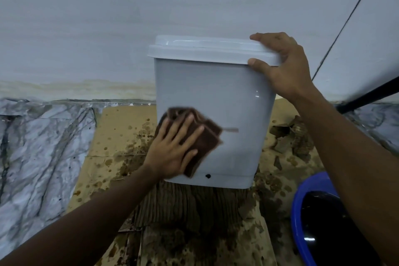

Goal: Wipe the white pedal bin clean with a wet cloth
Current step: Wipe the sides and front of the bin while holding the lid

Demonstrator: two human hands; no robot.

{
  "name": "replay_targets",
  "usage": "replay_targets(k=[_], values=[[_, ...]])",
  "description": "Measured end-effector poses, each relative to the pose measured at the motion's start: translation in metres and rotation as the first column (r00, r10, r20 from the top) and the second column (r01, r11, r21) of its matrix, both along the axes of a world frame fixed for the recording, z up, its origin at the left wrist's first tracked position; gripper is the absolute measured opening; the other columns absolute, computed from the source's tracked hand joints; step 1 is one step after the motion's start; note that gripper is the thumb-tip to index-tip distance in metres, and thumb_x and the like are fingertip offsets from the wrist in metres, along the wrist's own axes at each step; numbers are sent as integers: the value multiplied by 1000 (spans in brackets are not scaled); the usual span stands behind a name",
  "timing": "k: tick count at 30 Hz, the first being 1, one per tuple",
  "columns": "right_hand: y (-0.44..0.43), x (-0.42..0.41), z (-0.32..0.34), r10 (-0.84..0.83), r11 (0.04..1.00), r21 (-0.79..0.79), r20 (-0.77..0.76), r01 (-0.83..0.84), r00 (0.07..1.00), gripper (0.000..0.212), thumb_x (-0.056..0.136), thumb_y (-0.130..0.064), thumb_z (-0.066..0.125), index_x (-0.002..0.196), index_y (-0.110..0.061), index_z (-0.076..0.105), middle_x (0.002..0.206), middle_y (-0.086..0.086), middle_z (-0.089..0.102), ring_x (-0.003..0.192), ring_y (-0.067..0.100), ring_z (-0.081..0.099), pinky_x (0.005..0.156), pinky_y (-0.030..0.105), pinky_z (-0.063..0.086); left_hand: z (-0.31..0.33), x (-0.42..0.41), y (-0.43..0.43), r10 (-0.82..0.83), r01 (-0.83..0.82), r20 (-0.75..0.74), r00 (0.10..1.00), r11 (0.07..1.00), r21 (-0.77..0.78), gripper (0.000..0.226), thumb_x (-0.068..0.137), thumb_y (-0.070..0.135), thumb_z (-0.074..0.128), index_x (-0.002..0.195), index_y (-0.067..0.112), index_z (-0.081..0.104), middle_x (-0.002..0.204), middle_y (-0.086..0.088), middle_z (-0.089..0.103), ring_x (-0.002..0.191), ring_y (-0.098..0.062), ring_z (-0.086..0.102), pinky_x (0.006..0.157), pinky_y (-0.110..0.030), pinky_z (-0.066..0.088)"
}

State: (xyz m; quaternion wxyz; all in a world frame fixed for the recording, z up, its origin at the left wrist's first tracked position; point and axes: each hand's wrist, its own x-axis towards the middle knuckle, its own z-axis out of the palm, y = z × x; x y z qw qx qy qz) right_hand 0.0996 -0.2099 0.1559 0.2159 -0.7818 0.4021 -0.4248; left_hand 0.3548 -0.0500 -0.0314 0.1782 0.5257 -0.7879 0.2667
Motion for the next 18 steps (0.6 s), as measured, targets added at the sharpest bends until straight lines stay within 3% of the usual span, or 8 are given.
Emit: replay_targets(k=[4,6,8,10,14,16,18], values=[[-1,2,0,-12,1000,-2,0,12,1000,48,81,-37,72,128,-32,67,124,-8,62,124,20,49,102,22,39,-48,-1,33,-197,153,278,940,973,170,64,106,45,27,163,22,10,169,-15,-6,148,-33,27,125,-52,-7],[-1,2,0,-16,1000,8,9,16,1000,48,81,-38,72,128,-33,67,124,-8,62,124,20,49,103,24,39,-40,-5,25,-208,158,311,927,971,177,66,105,47,32,163,24,11,170,-15,-1,149,-31,25,126,-52,-6],[-2,3,-1,-22,1000,8,11,22,1000,47,81,-38,72,128,-33,67,124,-7,62,124,21,48,105,27,39,-13,-14,6,-131,106,211,969,986,127,65,104,48,35,162,24,19,169,-15,8,151,-33,24,126,-52,-3],[-3,5,0,-23,1000,5,9,23,1000,48,81,-37,72,128,-33,67,124,-7,62,123,21,48,106,27,38,22,-27,-16,31,-31,18,999,998,53,63,104,49,34,160,21,24,167,-16,11,154,-34,17,126,-52,-2],[-2,4,0,-27,1000,2,7,27,1000,48,80,-37,73,127,-33,68,124,-7,63,122,21,50,105,27,39,75,-67,-50,237,-246,-252,938,969,-4,65,104,46,35,161,18,22,167,-12,-1,156,-32,-1,126,-51,-3],[0,3,0,-26,1000,-13,3,26,1000,49,79,-36,73,127,-32,68,122,-7,63,120,21,50,103,25,39,85,-90,-58,219,-229,-266,939,973,-4,64,105,44,37,161,17,23,166,-15,2,156,-34,3,126,-53,0],[1,3,0,-19,999,-26,2,19,1000,49,78,-36,72,127,-32,68,120,-7,63,119,22,50,103,23,38,81,-109,-62,88,-86,-148,985,996,22,63,106,42,40,161,16,23,167,-18,9,155,-35,9,125,-54,-1]])
